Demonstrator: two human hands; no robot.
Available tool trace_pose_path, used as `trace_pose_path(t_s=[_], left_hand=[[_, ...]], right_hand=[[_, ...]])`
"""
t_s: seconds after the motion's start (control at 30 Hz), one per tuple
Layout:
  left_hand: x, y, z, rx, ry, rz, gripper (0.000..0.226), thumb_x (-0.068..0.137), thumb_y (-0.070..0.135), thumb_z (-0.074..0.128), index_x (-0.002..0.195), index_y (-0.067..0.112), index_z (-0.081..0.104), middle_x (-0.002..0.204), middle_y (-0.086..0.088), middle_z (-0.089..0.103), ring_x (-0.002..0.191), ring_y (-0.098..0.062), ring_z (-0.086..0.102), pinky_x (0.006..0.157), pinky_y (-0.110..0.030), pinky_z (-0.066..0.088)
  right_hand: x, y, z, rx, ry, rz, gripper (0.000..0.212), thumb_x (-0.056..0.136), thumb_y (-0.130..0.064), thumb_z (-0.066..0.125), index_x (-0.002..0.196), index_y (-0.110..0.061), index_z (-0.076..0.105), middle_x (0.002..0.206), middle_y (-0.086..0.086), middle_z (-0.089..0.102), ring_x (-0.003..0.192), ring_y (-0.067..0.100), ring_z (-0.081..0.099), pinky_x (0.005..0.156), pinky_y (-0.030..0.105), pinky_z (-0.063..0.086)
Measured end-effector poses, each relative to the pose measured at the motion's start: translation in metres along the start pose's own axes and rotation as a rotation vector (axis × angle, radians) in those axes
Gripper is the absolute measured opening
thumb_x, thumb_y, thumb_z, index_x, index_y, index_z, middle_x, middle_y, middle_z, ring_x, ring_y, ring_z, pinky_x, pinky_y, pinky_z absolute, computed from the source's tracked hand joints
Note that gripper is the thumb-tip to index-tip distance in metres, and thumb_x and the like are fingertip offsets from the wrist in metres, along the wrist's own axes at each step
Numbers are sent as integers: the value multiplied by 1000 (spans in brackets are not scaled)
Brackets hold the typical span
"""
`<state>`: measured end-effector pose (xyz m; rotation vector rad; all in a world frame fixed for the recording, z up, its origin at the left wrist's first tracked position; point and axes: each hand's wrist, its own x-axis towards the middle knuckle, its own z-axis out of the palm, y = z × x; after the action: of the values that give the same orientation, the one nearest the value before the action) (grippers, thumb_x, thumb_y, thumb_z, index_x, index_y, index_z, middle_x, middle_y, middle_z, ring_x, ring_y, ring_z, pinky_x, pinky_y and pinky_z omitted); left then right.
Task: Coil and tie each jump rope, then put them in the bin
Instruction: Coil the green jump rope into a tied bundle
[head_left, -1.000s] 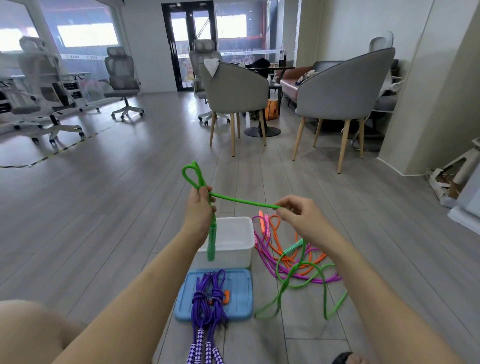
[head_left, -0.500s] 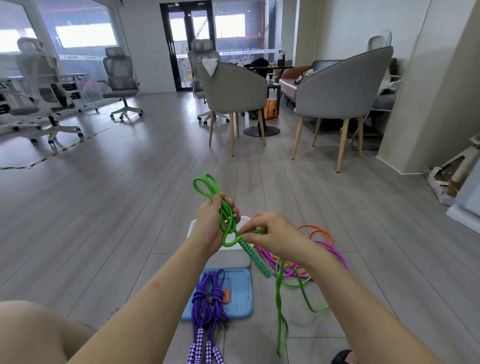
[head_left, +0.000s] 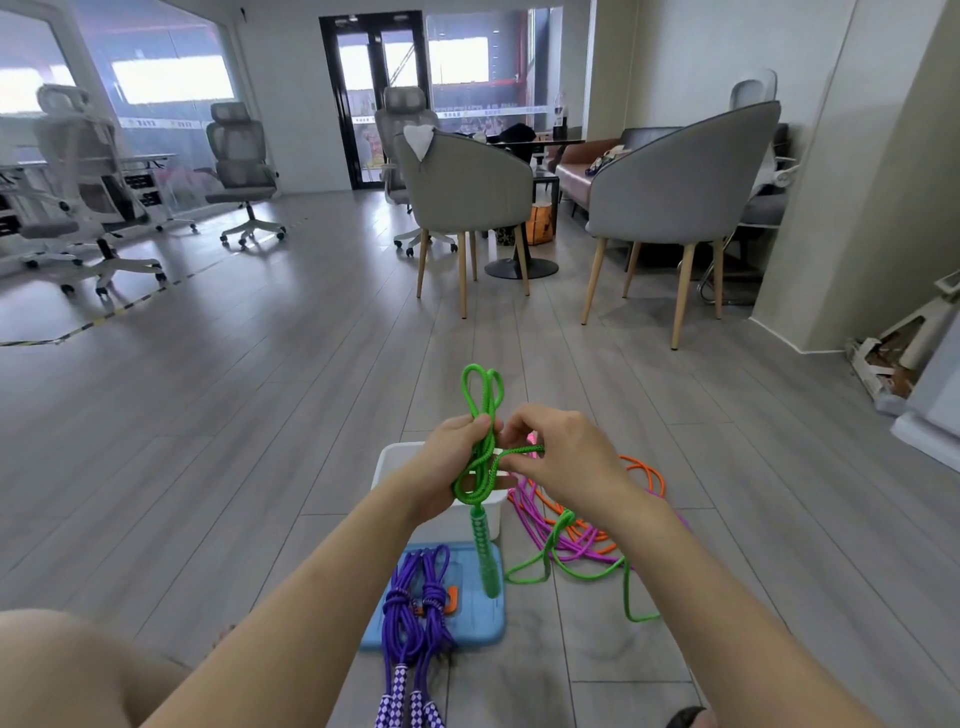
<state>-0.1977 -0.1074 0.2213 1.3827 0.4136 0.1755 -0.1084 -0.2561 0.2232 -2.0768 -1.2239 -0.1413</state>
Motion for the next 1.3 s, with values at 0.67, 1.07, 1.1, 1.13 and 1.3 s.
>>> trace_pose_path(t_s=[0.67, 1.07, 1.1, 1.13, 1.3], left_hand=[[-6, 8, -12, 347, -168, 20, 26, 112, 33, 36, 108, 13, 52, 64, 0, 43, 49, -12, 27, 45, -23, 25], [-8, 10, -17, 153, -337, -36, 27, 109, 32, 42, 86, 18, 46, 65, 2, 29, 46, -6, 25, 42, -17, 23], [-7, 12, -19, 23, -301, -15, 26, 108, 33, 43, 86, 18, 46, 64, 3, 30, 43, -5, 25, 40, -16, 23], [-5, 14, -21, -88, -274, 19, 25, 105, 33, 45, 86, 18, 46, 62, 4, 30, 40, -4, 25, 38, -16, 23], [-1, 13, -24, -247, -199, 160, 25, 107, 35, 44, 91, 17, 48, 67, 3, 37, 44, -7, 28, 42, -18, 28]], right_hand=[[9, 50, -30, -65, -65, -110, 12, 93, -36, 73, 93, -24, 71, 86, -12, 67, 81, 11, 62, 73, 40, 53], [0, 54, -29, -222, 260, 207, 39, 94, -62, 59, 77, -27, 58, 66, -11, 55, 67, 18, 54, 56, 31, 32], [0, 56, -30, -204, 260, 230, 36, 98, -58, 56, 80, -26, 59, 67, -10, 56, 68, 20, 55, 55, 32, 33], [-1, 59, -30, -171, 258, 250, 33, 101, -53, 53, 83, -26, 59, 67, -9, 57, 68, 20, 56, 54, 32, 33], [0, 56, -23, 261, 373, 386, 29, 102, -39, 60, 79, -20, 61, 65, -1, 58, 60, 15, 50, 55, 33, 36]])
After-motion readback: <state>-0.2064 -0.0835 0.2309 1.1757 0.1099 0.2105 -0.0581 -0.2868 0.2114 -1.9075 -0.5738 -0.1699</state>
